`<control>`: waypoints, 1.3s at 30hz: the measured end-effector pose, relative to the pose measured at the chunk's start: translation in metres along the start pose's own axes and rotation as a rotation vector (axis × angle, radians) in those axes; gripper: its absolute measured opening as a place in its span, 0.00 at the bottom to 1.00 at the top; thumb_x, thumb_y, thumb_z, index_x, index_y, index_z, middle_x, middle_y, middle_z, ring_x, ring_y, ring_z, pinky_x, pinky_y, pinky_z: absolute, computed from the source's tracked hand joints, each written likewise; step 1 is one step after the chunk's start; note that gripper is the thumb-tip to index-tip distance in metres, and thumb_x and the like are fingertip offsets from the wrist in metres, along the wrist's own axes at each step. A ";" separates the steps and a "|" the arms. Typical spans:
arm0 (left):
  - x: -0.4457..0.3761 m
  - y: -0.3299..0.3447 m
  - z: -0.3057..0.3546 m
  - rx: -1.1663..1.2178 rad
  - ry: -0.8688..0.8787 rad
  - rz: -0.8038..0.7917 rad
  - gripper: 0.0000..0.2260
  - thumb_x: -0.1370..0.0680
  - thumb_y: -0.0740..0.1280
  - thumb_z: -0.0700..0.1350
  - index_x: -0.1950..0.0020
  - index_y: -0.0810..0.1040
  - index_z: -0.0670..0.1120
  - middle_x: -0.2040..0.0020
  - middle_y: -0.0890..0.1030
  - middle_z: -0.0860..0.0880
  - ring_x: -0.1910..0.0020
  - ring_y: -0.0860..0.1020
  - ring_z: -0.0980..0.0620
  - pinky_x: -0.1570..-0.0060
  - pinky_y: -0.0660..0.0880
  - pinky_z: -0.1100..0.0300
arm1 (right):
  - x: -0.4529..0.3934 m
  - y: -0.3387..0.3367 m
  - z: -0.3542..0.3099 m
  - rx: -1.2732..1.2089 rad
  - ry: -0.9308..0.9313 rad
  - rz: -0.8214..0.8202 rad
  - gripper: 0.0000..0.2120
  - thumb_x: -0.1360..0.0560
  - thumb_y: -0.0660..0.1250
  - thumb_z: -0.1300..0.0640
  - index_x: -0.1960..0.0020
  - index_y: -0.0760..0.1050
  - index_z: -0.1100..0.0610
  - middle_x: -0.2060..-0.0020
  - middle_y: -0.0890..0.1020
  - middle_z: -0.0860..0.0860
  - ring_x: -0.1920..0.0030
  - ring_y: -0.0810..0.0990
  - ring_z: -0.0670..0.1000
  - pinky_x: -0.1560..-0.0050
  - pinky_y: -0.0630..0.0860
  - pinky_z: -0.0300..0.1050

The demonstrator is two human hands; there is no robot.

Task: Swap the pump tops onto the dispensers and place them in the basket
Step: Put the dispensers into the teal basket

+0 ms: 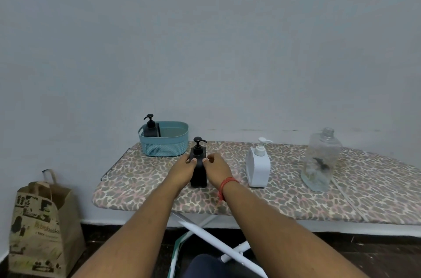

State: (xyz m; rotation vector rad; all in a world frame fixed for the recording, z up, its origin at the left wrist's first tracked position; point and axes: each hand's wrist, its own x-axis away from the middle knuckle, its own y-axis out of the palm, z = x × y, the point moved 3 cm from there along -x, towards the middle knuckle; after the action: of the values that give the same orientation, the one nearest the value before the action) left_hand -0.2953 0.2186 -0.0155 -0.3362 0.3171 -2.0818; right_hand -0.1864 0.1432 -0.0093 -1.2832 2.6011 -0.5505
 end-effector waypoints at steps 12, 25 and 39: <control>0.021 -0.017 0.028 0.162 0.068 0.025 0.11 0.17 0.61 0.44 0.38 0.79 0.55 0.41 0.82 0.47 0.42 0.80 0.47 0.35 0.75 0.44 | 0.017 0.009 -0.039 0.018 -0.122 0.089 0.11 0.19 0.59 0.59 0.38 0.73 0.57 0.42 0.80 0.55 0.43 0.78 0.56 0.47 0.71 0.45; -0.065 -0.116 0.103 0.047 0.229 0.215 0.11 0.17 0.61 0.44 0.38 0.79 0.48 0.45 0.82 0.46 0.45 0.81 0.46 0.39 0.77 0.45 | -0.073 0.046 -0.149 -0.039 -0.312 0.059 0.09 0.20 0.61 0.57 0.40 0.71 0.58 0.49 0.78 0.52 0.52 0.77 0.52 0.60 0.70 0.40; -0.173 -0.116 0.031 -0.300 0.227 0.436 0.10 0.20 0.59 0.34 0.46 0.79 0.39 0.56 0.78 0.46 0.55 0.77 0.46 0.60 0.69 0.55 | -0.180 0.120 -0.104 0.282 -0.281 -0.101 0.02 0.21 0.62 0.60 0.52 0.70 0.58 0.60 0.76 0.52 0.64 0.72 0.47 0.68 0.64 0.39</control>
State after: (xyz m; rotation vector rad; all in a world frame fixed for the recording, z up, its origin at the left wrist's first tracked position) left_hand -0.2907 0.4229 0.0351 -0.1856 0.7729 -1.6417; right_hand -0.1977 0.3783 0.0375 -1.2970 2.1541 -0.6716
